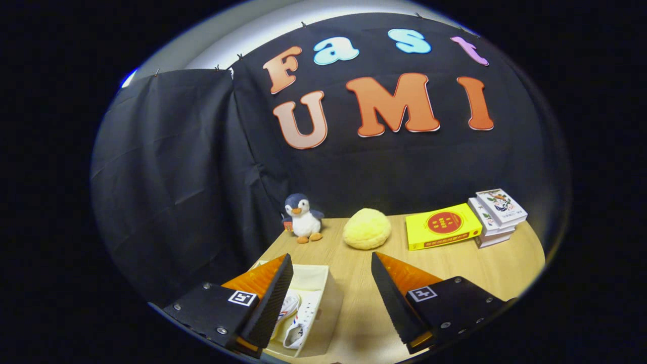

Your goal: Open the storage box then place both shoes into the box .Put the left shoe in first, then the right shoe, with the right side of both shoes facing outward in a uniform manner.

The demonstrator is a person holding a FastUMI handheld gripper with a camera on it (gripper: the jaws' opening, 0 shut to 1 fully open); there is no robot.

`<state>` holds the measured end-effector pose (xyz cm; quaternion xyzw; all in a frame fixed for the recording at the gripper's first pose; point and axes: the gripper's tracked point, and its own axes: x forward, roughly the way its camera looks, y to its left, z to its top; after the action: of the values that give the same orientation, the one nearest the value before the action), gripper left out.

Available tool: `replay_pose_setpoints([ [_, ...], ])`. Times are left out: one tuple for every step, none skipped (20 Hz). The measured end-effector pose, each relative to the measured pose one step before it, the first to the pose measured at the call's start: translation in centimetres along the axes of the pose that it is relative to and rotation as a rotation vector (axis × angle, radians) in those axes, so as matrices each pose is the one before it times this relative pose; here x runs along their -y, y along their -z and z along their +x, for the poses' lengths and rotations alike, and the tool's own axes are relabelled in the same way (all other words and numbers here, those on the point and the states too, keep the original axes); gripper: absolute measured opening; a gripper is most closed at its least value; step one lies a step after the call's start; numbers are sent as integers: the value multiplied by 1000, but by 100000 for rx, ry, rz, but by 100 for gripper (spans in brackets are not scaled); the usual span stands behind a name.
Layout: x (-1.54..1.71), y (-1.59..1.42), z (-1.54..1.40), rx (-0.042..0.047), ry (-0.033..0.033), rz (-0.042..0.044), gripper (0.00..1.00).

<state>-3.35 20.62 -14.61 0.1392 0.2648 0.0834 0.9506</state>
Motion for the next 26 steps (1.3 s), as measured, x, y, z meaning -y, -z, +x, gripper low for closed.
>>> replay_pose_setpoints([
  [1288, -1317, -432, 3754, 1083, -1256, 94],
  [1292, -1208, -369, 3420, 1192, -1722, 95],
  [1444, -984, -500, 2603, 1466, -1431, 95],
  [1286, -868, -340, 2236, 1240, -1028, 95],
  [1263, -1005, -250, 2337, 1270, -561, 95],
  [1131, -1015, -241, 2600, 1002, -127, 95],
  [1152, -1030, -284, 2517, 1076, 265, 95],
  [1013, -979, -206, 2708, 581, 119, 95],
  [1143, -1053, -100, 2906, 1115, -399, 95],
  [1119, -929, -149, 2924, 1026, -1036, 95],
  [1041, -821, -40, 2484, 1290, -1128, 95],
  [901, -607, -96, 1771, 1040, -800, 95],
  [767, -561, 68, 1354, 1007, -513, 95],
  [686, -348, 32, 840, 608, -270, 95],
  [607, -373, 97, 663, 605, 29, 95],
  [460, -326, 76, 746, 211, 261, 95],
  [281, -513, 64, 1480, -27, 43, 95],
  [238, -565, 109, 2334, -345, -592, 95],
  [251, -616, 120, 2470, -329, -872, 95],
  [31, -467, 44, 1923, -466, -899, 95],
  [33, -130, -44, 931, -147, -840, 95],
  [-92, -340, -175, 802, -170, -967, 95],
  [-4, -237, 48, 738, 383, -851, 95],
  [14, -273, 98, 892, 295, -375, 95],
  [-78, -345, 93, 777, 127, -31, 95],
  [-6, -198, 43, 405, -40, 366, 95],
])
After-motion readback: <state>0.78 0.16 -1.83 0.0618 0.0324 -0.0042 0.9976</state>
